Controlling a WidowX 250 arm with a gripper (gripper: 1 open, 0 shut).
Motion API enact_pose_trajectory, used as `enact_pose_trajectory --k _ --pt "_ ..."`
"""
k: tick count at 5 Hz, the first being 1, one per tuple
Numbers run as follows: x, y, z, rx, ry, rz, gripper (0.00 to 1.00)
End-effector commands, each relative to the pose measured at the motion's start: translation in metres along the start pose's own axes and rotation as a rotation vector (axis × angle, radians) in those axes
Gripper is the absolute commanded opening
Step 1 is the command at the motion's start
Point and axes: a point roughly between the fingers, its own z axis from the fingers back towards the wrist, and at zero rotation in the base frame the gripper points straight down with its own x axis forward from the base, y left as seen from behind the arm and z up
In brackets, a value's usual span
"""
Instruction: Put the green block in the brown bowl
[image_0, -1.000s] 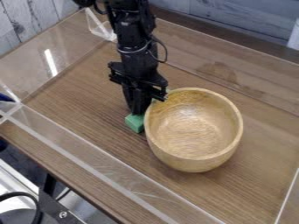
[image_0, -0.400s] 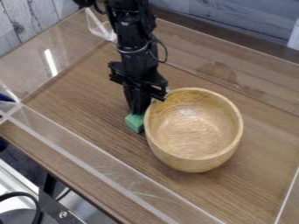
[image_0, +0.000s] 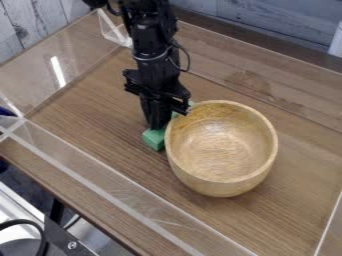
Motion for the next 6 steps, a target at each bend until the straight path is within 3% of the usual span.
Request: enact_pose_trajectory --k 1,3,6 --pt "-0.027 0.017 -0.024 0.004 0.096 0.037 0.0" --pt "-0.035 0.026 -0.025 0.017 0.12 0.042 0.0" --pt "-0.024 0.012 0.008 -0.034 0.064 0.063 0.0"
